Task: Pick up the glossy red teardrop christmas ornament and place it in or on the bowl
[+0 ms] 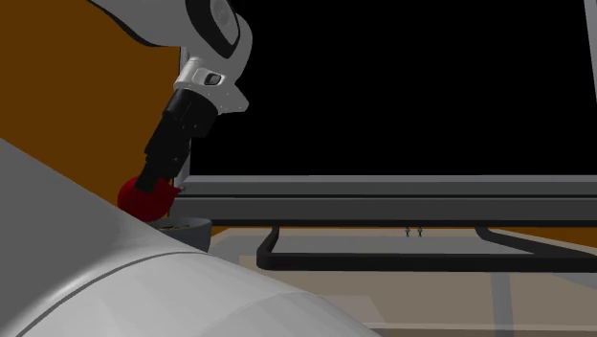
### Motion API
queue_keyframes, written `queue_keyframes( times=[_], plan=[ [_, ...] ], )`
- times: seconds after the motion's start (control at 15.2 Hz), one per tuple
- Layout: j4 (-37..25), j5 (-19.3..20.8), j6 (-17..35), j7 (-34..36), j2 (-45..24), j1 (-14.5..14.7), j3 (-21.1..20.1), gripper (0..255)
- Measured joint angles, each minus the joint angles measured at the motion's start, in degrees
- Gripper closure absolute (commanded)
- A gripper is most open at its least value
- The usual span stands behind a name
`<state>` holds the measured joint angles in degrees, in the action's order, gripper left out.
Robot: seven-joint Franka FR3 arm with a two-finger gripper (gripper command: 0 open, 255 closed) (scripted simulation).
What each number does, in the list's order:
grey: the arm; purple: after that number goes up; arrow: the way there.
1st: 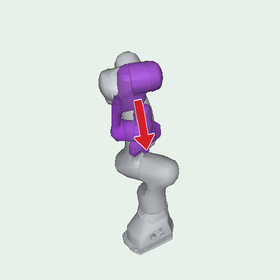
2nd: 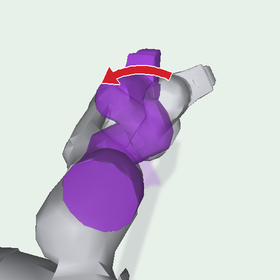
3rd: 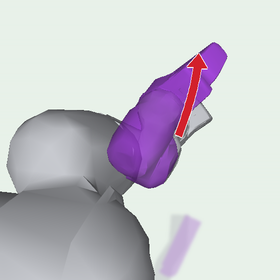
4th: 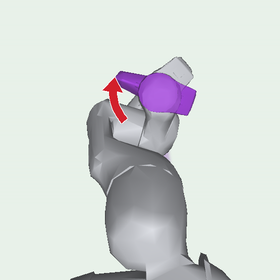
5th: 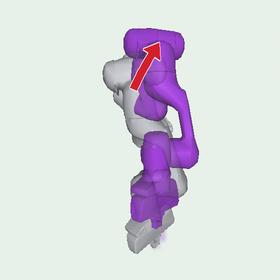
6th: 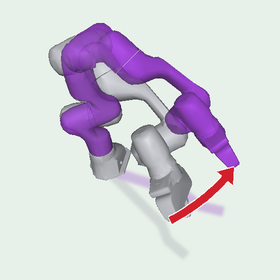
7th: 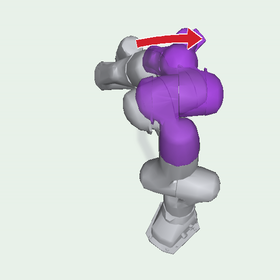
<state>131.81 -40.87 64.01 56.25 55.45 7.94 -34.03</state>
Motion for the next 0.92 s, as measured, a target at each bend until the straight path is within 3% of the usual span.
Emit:
queue_keyframes(
  times=[0.4, 0.66, 0.92],
  plan=[
    [0.2, 0.1, 0.0, 0.0, 0.0, 0.0, -0.1, 0],
    [-6.3, 2.3, -2.8, 0.5, -4.0, -1.6, 1.6, 0],
    [-8.2, 2.9, -3.5, 0.8, -5.2, -2.0, 1.9, 0]
  ],
)
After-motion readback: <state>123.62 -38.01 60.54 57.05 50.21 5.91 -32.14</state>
